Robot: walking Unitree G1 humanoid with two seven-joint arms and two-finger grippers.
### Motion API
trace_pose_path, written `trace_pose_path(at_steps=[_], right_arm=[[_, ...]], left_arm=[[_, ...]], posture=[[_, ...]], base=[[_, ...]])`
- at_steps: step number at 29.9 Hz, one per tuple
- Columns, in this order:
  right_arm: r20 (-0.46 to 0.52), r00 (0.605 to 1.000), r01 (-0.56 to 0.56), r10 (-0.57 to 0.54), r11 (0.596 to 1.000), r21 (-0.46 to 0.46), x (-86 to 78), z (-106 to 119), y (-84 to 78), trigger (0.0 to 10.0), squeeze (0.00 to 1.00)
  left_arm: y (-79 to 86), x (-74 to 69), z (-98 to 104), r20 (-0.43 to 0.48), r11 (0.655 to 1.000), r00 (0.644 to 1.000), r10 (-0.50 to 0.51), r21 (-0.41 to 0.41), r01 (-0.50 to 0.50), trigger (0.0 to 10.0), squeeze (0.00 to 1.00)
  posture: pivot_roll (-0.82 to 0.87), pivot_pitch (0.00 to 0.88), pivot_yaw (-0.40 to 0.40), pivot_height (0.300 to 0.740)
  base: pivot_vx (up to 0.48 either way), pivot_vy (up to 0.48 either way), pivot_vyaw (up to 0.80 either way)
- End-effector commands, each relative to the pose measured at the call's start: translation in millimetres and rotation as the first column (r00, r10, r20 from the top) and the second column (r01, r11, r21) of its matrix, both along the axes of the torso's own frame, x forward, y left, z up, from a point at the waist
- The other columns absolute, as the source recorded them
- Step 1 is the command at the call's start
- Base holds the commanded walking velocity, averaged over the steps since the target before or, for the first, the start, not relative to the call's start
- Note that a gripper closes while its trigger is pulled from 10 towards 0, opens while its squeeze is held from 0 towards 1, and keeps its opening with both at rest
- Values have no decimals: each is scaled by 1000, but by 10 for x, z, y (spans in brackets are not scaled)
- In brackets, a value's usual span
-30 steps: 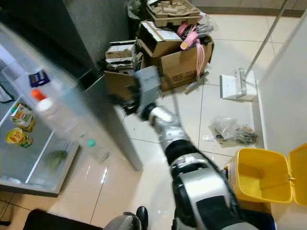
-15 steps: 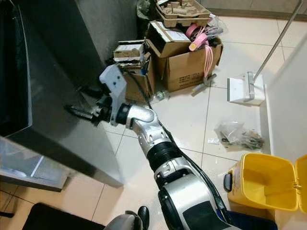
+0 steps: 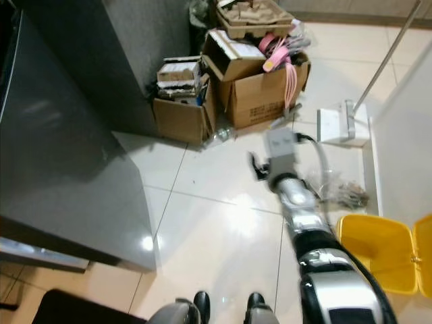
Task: Restocking fridge
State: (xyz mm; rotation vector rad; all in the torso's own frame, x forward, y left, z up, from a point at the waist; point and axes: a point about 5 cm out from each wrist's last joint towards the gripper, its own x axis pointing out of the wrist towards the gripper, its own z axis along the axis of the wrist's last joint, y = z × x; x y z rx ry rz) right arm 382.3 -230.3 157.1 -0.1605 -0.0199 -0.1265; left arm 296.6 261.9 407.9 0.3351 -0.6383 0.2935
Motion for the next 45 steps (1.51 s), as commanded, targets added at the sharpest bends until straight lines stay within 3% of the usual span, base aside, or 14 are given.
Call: trace_pose_path(at_steps=[1, 4, 7, 13, 16, 20, 24, 32, 34, 38, 41, 43, 44, 45], right_arm=[[-56, 991, 124, -122, 992, 20, -131, -224, -187, 10000, 0], [-32, 966, 256, -256, 967, 2, -314, -299, -487, 10000, 0], [33, 957, 288, -288, 958, -7, -379, -235, -574, 10000, 0], [162, 947, 290, -277, 955, -65, -421, -16, -578, 10000, 0], [241, 949, 237, -205, 965, -112, -416, 127, -430, 10000, 0], [248, 952, 209, -182, 974, -86, -421, 137, -332, 10000, 0], [243, 956, 190, -165, 979, -80, -431, 109, -258, 10000, 0], [221, 966, 153, -134, 986, -71, -455, 60, -130, 10000, 0], [217, 968, 147, -129, 987, -71, -456, 62, -126, 10000, 0], [217, 968, 147, -129, 987, -71, -455, 70, -133, 10000, 0], [215, 968, 149, -131, 986, -71, -451, 81, -143, 10000, 0], [217, 967, 149, -131, 986, -68, -449, 105, -151, 10000, 0], [221, 967, 149, -130, 986, -69, -449, 122, -156, 10000, 0], [221, 967, 149, -130, 986, -69, -449, 122, -156, 10000, 0]], left_arm=[[49, 98, -352, -144, 998, 989, 29, -55, -38, 10000, 0], [111, 156, -968, -326, 988, 940, 99, -79, -132, 10000, 0], [151, 136, -1230, -390, 979, 909, 146, -74, -189, 10000, 0], [73, 108, -1477, -425, 985, 898, 117, -63, -159, 10000, 0], [-76, 76, -1667, -486, 995, 873, 22, -73, -66, 10000, 0], [-279, 36, -1736, -496, 994, 863, -98, -95, 59, 10000, 0], [-330, 36, -1794, -539, 996, 838, -85, -26, 84, 10000, 0], [60, -21, -1735, -484, 981, 855, 186, 47, -187, 10000, 0], [191, -55, -1678, -457, 958, 845, 278, 73, -276, 10000, 0], [244, -72, -1659, -447, 942, 833, 327, 89, -323, 10000, 0], [346, -95, -1644, -436, 911, 803, 407, 127, -392, 10000, 0], [581, -120, -1614, -426, 852, 745, 514, 156, -499, 10000, 0], [827, -145, -1534, -407, 794, 694, 594, 158, -587, 10000, 0], [827, -145, -1534, -407, 794, 694, 594, 158, -587, 10000, 0]], posture=[[77, 336, 135, 737], [56, 333, 137, 737], [45, 332, 138, 737], [24, 320, 135, 737], [8, 315, 133, 737], [7, 313, 134, 737], [5, 311, 138, 737], [8, 308, 139, 737], [9, 307, 137, 737], [10, 305, 135, 737], [9, 304, 134, 737], [8, 302, 131, 737], [6, 303, 130, 737], [6, 303, 130, 737]], base=[[0, 0, 0], [0, 0, 0], [0, 0, 0], [0, 0, 0], [0, 0, 0], [0, 0, 0], [0, 0, 0], [0, 0, 0], [0, 0, 0], [0, 0, 0], [0, 0, 0], [0, 0, 0], [0, 0, 0], [0, 0, 0]])
